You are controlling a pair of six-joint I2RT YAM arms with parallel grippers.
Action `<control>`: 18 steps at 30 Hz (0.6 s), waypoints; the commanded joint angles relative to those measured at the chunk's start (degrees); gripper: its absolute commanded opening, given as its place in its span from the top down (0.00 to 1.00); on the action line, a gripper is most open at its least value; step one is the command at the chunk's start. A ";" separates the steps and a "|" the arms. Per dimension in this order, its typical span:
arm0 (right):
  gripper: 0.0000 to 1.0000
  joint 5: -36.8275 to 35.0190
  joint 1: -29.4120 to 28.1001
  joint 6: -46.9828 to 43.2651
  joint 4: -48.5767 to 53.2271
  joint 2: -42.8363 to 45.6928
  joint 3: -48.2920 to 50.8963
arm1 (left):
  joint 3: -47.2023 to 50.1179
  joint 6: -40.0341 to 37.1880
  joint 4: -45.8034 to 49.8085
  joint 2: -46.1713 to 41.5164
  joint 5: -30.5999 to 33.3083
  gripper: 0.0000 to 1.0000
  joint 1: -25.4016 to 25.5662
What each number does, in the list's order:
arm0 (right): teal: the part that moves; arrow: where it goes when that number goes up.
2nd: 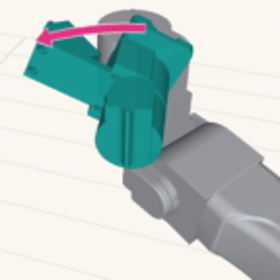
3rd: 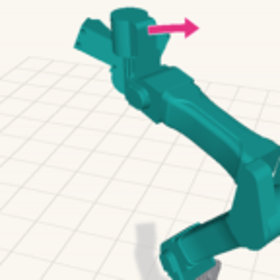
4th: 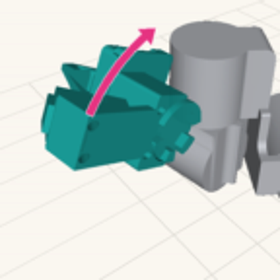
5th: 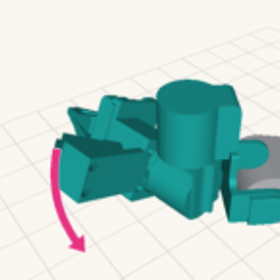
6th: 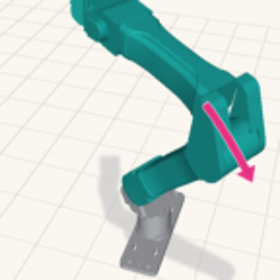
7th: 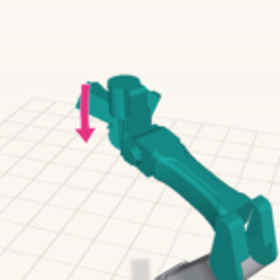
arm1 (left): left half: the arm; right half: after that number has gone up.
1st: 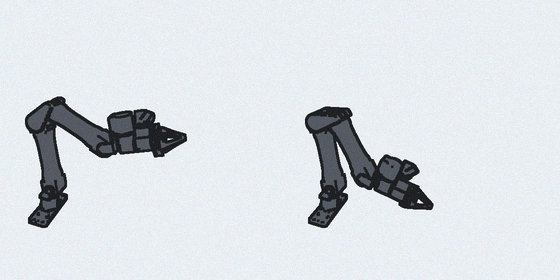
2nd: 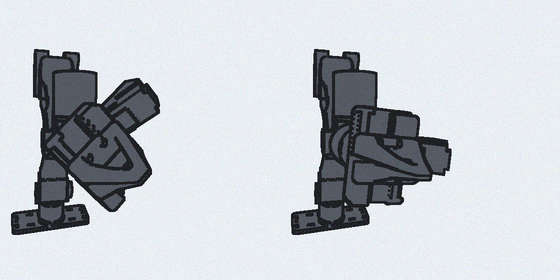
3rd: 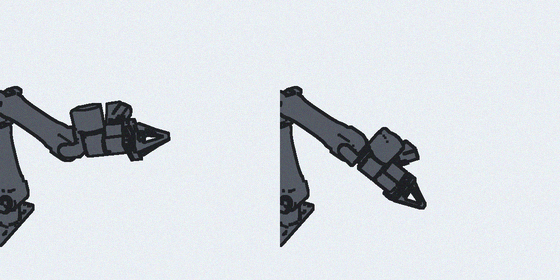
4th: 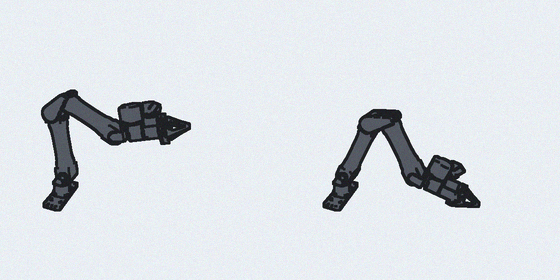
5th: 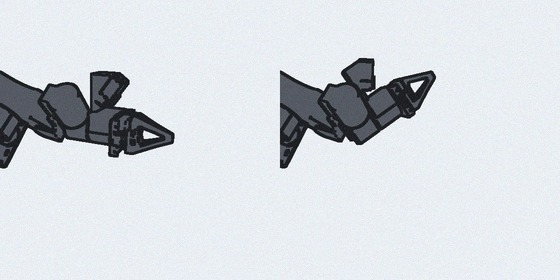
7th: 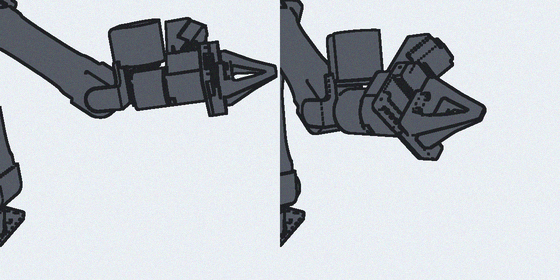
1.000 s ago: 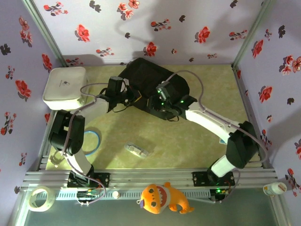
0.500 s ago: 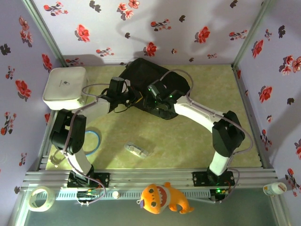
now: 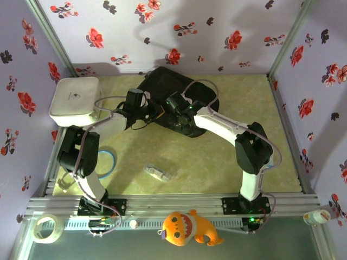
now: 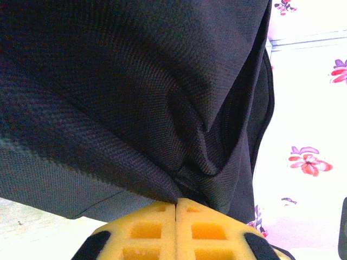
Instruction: Pack the student bag
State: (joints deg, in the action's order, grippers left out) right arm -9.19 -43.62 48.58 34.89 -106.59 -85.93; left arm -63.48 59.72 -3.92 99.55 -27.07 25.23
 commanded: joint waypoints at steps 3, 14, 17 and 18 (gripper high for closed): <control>0.65 -2.61 -0.14 0.65 1.67 -0.82 -1.79 | -1.03 0.35 -1.89 0.03 -2.36 1.00 0.84; 0.82 -3.27 -0.07 0.20 1.49 -0.26 -0.59 | -0.90 0.15 -1.81 -0.15 -2.20 1.00 0.79; 0.90 -4.21 -0.06 0.05 1.34 0.70 0.51 | -0.94 -0.08 -1.53 -0.17 -2.12 1.00 0.69; 0.95 -4.76 -0.07 -0.12 1.23 1.37 1.17 | -0.94 -0.13 -1.37 -0.15 -1.99 1.00 0.65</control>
State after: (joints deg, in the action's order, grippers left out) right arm -10.92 -43.62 48.60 35.03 -106.61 -86.13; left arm -63.48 59.70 -3.90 99.55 -27.07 25.23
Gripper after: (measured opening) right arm 0.071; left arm 0.044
